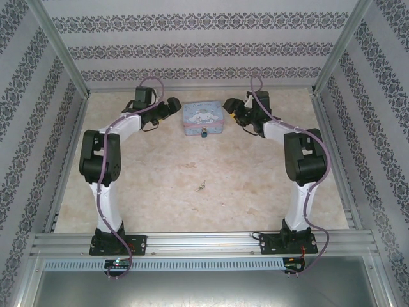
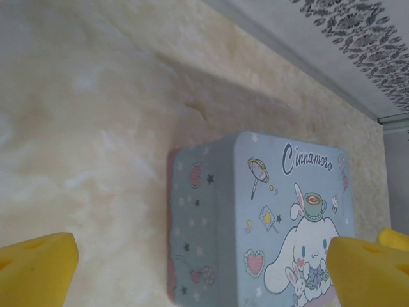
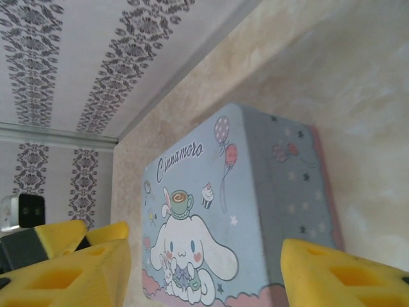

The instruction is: Unlock a padlock with a key

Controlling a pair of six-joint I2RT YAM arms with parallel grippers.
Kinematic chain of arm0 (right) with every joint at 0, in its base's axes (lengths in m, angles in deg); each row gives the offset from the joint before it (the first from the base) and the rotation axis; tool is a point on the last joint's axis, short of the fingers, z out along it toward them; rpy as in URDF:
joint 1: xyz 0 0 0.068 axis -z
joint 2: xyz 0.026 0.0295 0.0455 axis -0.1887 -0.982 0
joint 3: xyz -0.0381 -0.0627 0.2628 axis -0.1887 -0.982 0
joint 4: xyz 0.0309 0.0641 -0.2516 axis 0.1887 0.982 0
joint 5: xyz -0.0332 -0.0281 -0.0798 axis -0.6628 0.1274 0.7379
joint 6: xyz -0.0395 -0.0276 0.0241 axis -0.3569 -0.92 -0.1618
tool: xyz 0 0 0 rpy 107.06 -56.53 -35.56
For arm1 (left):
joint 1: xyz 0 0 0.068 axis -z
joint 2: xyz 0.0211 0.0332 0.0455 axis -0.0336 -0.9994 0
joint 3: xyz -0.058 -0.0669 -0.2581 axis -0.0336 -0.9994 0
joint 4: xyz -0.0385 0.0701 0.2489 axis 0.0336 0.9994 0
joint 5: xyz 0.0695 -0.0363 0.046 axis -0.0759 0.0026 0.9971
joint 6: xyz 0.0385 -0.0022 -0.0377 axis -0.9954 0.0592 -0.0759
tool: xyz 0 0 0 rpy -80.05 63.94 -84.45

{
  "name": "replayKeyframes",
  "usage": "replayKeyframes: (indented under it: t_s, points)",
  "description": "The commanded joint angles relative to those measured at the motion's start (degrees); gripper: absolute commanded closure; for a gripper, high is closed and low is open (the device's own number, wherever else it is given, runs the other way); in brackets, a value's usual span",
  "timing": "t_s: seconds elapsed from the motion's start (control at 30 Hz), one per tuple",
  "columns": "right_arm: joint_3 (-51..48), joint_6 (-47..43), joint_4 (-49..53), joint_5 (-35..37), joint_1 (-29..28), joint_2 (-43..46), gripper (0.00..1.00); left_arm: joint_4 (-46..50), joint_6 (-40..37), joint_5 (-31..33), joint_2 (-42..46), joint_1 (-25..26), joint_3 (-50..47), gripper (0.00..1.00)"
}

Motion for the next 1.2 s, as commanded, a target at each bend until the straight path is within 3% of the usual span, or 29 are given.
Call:
replayKeyframes:
  t_s: [0.0, 0.33, 0.7, 1.17]
  points:
    - [2.29, 2.48, -0.37, 1.39, -0.86, -1.93, 0.36, 0.00, 3.88, -1.73, -2.46, 1.35, 3.56, 0.00]
    - [6.13, 2.45, 0.14, 1.23, -3.28, -5.92, 0.37, 0.53, 5.40, -1.80, -7.94, 4.84, 10.03, 0.00]
    - [2.28, 1.69, -0.60, 0.09, -4.72, -3.55, 0.41, 0.49, 5.38, -3.08, -7.30, 6.83, 9.11, 0.00]
    - [-11.10, 0.29, -2.77, 1.53, -8.61, 7.13, 0.41, -5.42, 6.71, -2.72, 3.99, 9.38, -7.40, 0.00]
